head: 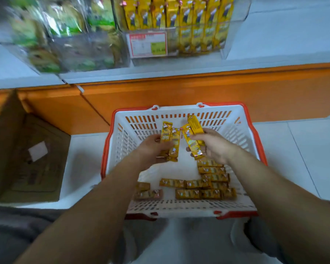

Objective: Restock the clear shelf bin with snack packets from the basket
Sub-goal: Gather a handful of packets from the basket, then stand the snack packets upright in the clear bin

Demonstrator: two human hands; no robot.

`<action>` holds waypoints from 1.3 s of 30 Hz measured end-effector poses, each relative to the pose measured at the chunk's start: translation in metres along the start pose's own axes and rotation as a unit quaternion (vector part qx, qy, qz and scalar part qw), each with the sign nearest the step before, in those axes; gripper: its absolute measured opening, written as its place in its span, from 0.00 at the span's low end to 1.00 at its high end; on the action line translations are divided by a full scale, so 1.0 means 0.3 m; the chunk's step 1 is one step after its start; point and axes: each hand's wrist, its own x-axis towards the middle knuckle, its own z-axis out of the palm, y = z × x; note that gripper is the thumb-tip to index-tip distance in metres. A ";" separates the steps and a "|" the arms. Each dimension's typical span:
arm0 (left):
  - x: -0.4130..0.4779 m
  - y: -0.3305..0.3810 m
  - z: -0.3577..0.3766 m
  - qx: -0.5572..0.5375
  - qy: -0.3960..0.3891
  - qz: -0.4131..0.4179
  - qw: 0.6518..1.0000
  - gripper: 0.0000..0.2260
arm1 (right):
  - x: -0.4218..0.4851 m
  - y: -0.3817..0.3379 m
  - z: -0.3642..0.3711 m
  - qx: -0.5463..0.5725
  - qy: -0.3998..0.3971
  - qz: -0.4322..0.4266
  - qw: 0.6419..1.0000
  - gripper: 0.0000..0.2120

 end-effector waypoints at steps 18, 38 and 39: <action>-0.671 0.564 0.062 -0.016 -0.010 0.270 0.963 0.12 | -0.677 -0.570 0.203 0.010 -0.083 -0.244 0.966 0.21; -0.583 0.584 -0.089 -0.043 0.113 0.297 0.947 0.14 | -0.422 -0.629 0.365 -0.263 0.094 -0.268 0.922 0.53; -0.584 0.586 -0.096 -0.047 0.118 0.295 0.947 0.15 | -0.424 -0.626 0.375 -0.249 0.085 -0.266 0.927 0.54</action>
